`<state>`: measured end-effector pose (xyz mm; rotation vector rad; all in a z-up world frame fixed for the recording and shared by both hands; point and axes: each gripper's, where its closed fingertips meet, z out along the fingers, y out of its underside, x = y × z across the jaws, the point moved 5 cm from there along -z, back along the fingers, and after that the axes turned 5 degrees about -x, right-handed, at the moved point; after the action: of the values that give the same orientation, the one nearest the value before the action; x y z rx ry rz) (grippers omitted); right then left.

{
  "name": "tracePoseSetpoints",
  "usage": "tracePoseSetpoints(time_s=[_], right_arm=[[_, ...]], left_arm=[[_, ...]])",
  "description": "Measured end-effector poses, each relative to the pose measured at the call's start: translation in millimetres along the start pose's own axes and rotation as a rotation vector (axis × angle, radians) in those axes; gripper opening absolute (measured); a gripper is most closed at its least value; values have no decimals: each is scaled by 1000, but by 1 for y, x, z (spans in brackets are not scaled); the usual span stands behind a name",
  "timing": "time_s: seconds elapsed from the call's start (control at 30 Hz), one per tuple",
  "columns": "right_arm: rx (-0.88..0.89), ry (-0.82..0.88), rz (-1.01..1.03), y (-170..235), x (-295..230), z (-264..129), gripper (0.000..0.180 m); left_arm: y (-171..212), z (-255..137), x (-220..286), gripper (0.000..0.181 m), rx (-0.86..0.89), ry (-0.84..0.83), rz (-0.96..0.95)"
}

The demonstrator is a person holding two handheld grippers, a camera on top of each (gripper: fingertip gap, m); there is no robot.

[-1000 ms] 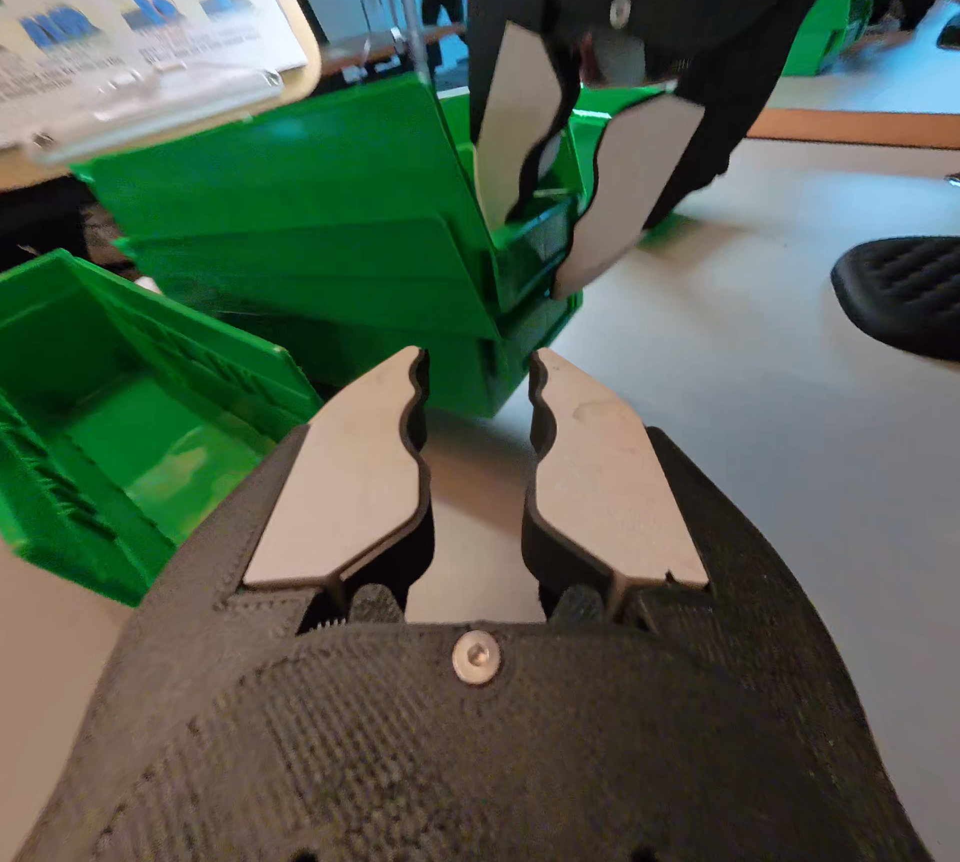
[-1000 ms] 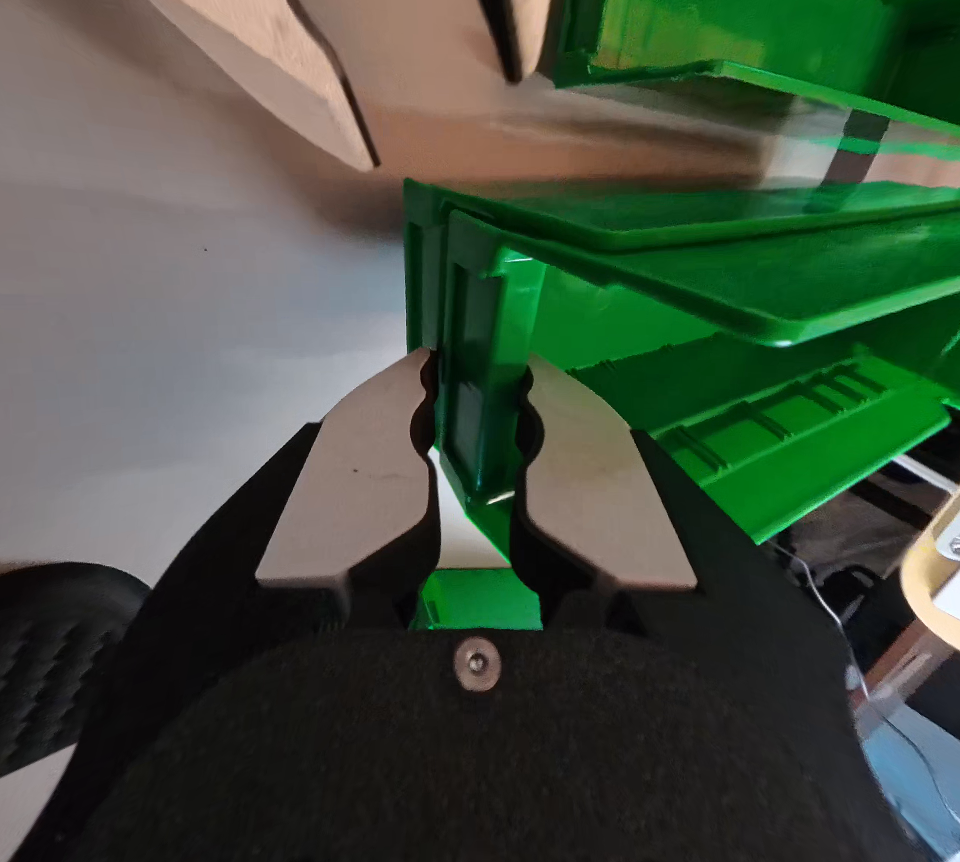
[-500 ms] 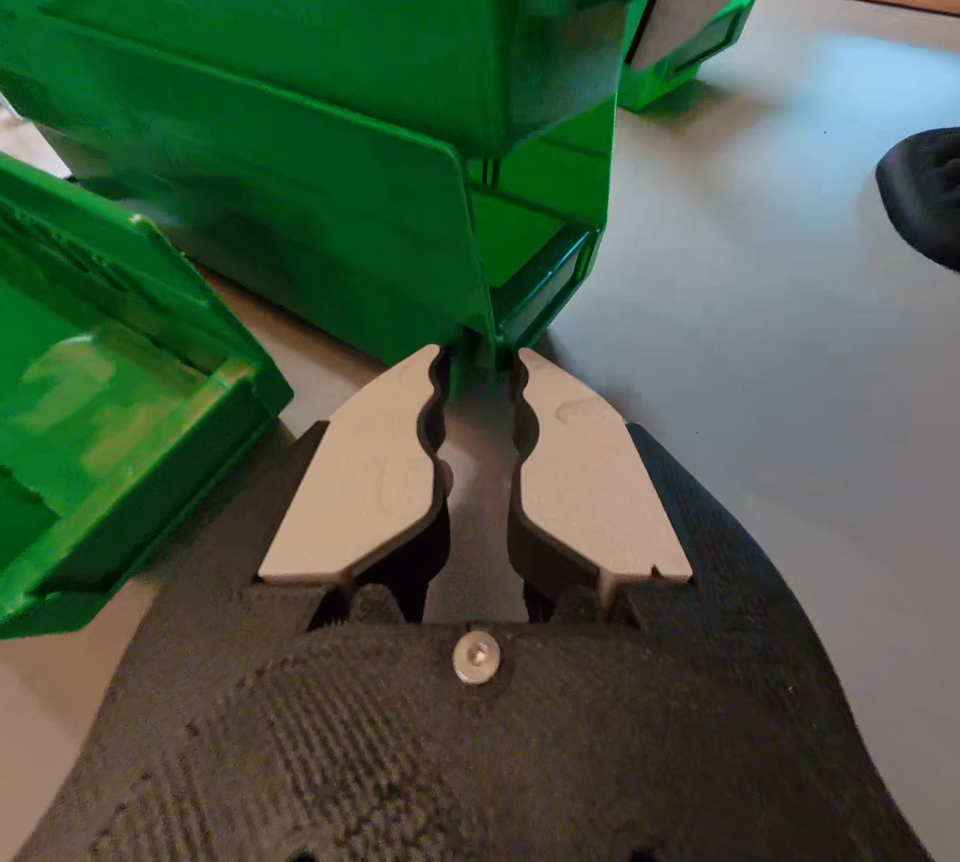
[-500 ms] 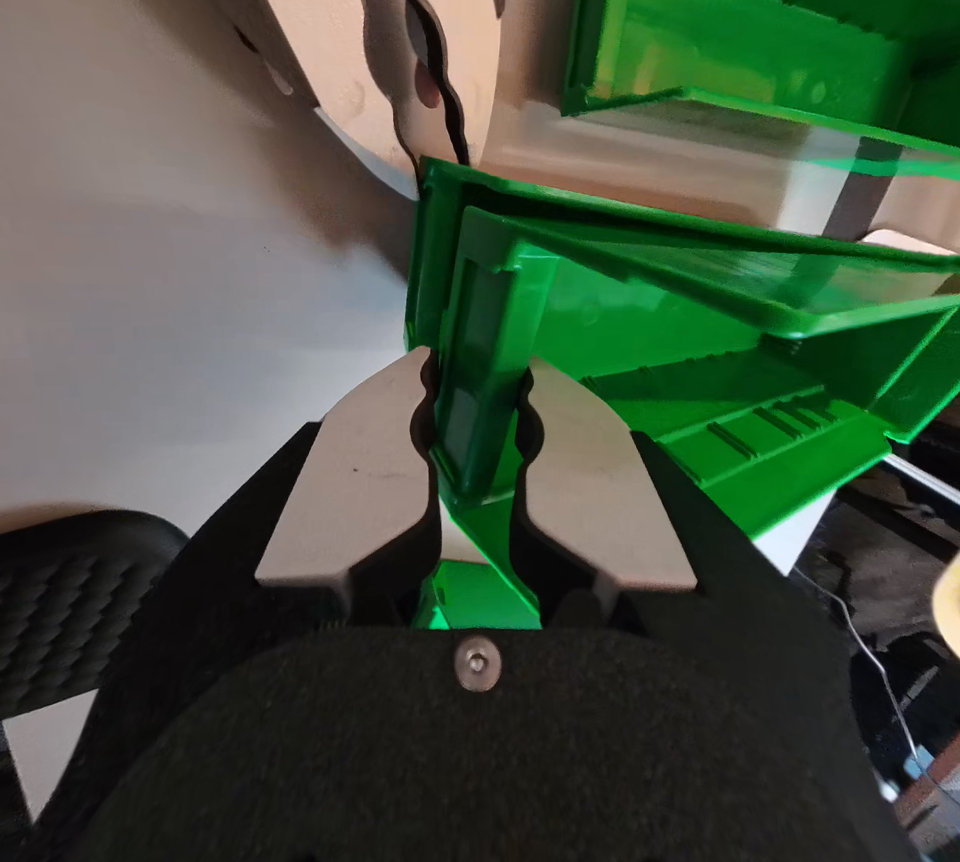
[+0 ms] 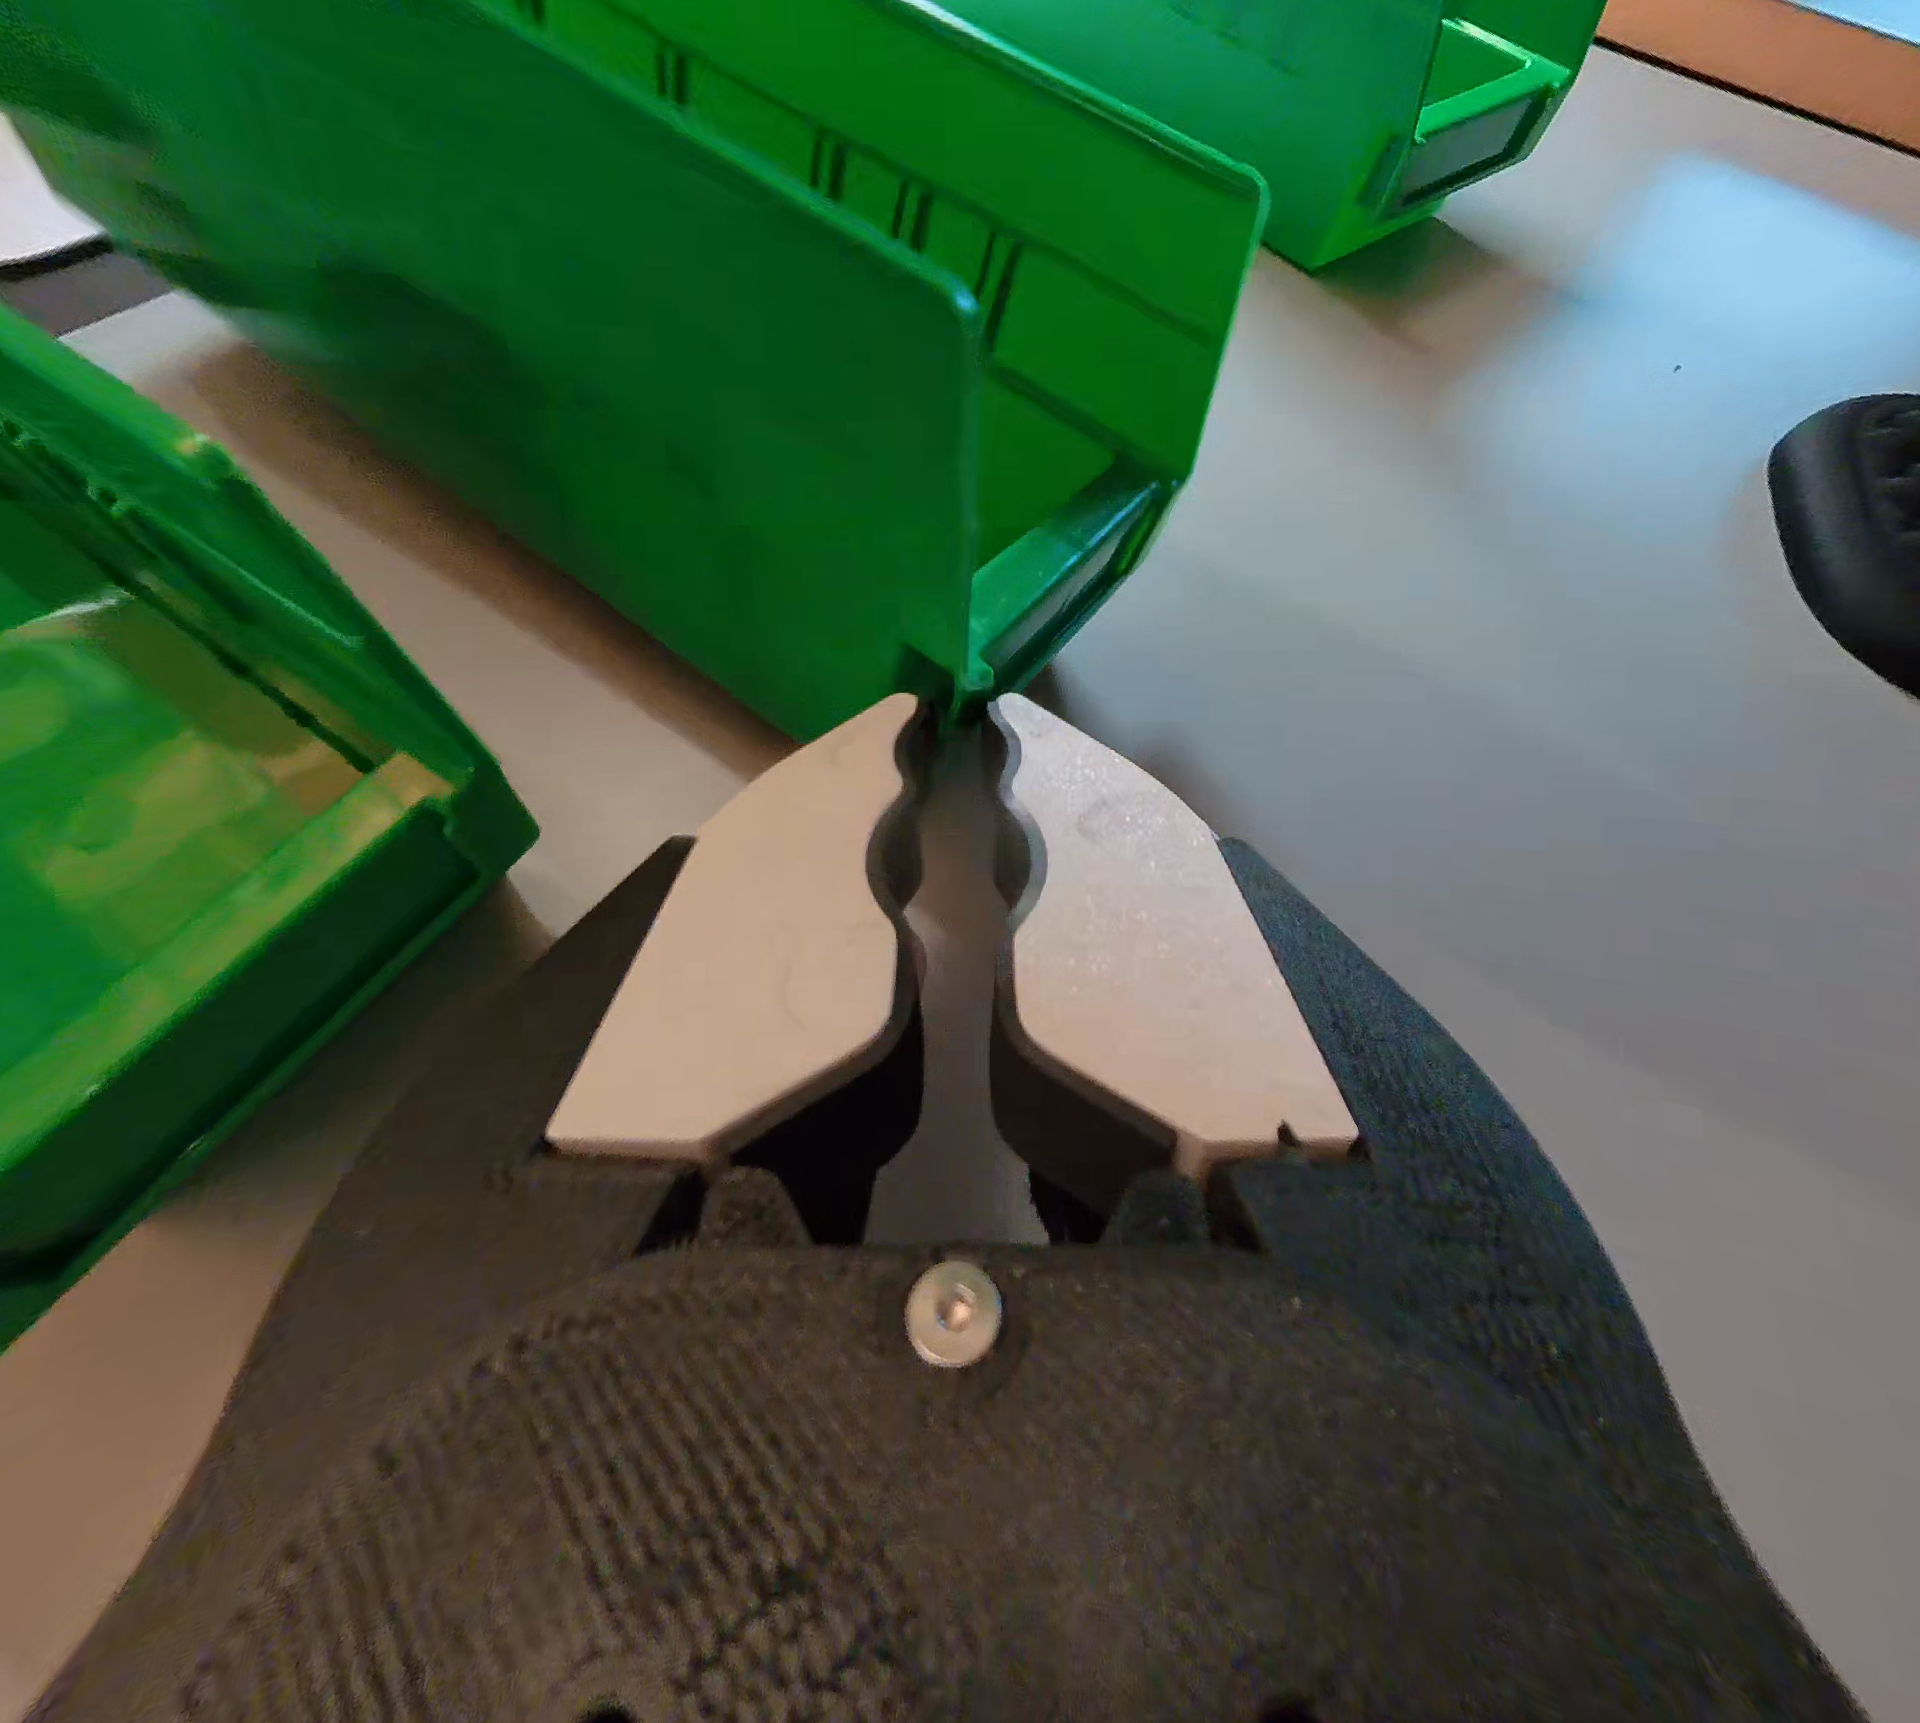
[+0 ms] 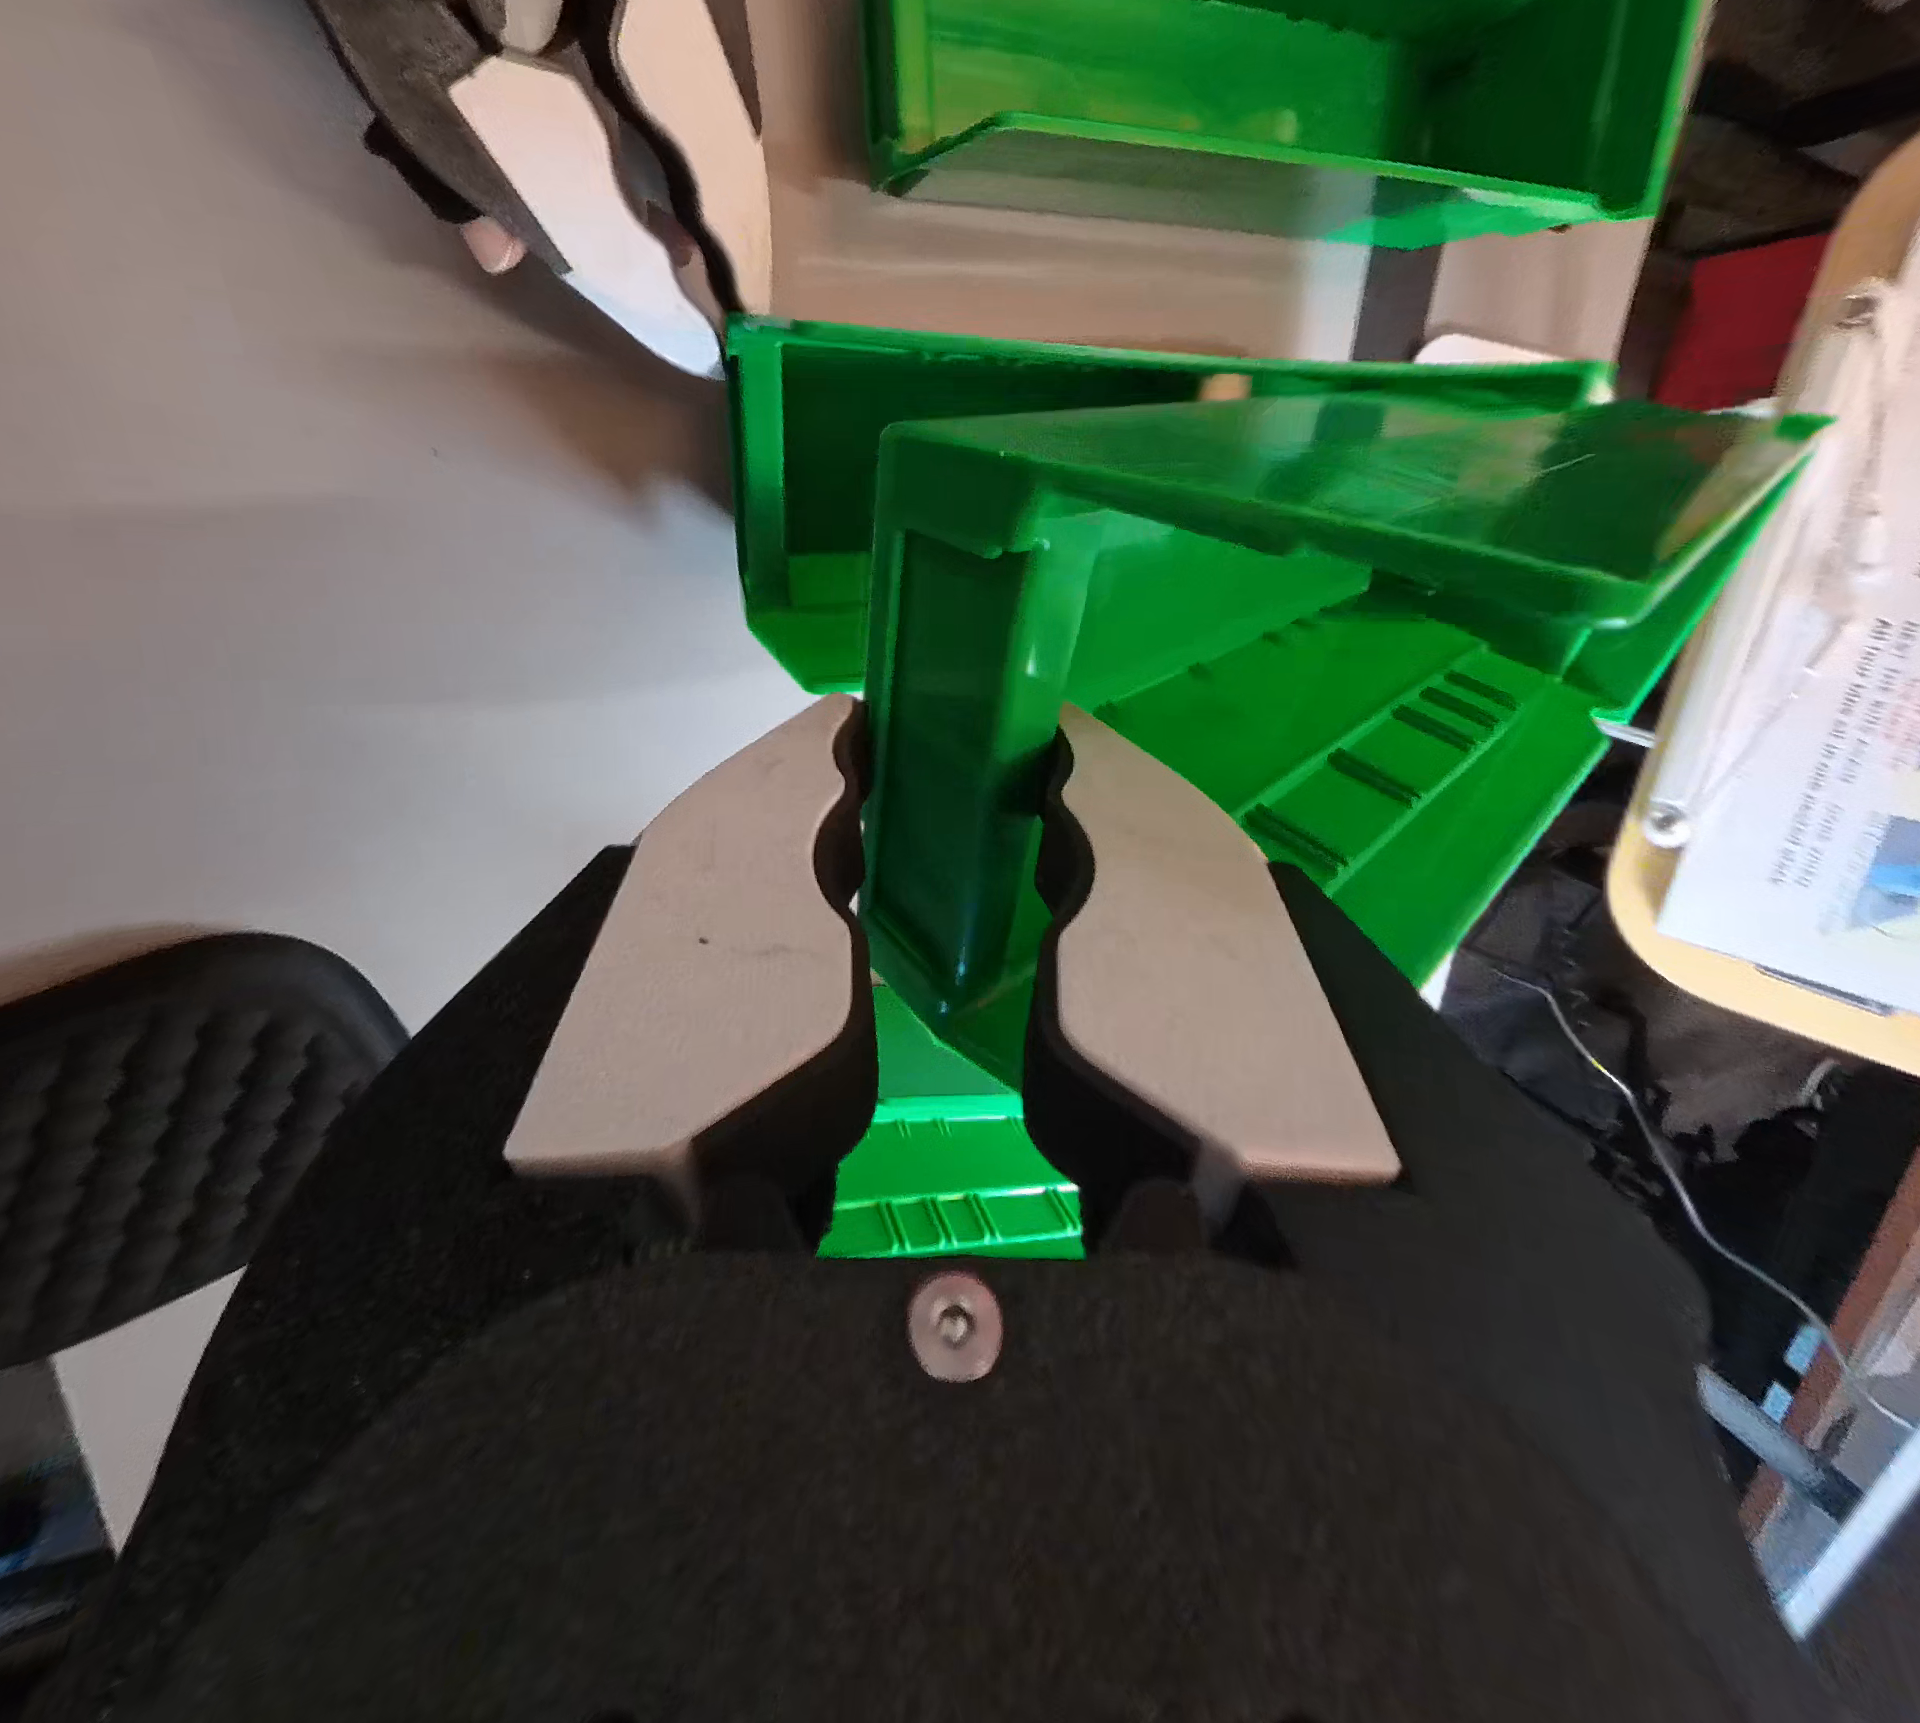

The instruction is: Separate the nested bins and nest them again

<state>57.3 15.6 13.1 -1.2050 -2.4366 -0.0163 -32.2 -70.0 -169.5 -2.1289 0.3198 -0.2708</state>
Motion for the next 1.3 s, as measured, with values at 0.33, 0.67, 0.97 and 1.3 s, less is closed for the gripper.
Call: tracePoseSetpoints(time_s=[0.33, 0.67, 0.97, 1.3], right_arm=[[-113, 156, -13, 22, 11, -34, 30], [-316, 207, 44, 93, -34, 102, 30], [-416, 315, 29, 106, -56, 170, 29], [-387, 320, 79, 98, -56, 172, 29]], left_arm=[[6, 4, 2, 7, -29, 2, 18], [12, -5, -13, 11, -58, -71, 70], [12, -7, -24, 14, -46, -132, 177], [9, -4, -27, 14, -36, -85, 284]])
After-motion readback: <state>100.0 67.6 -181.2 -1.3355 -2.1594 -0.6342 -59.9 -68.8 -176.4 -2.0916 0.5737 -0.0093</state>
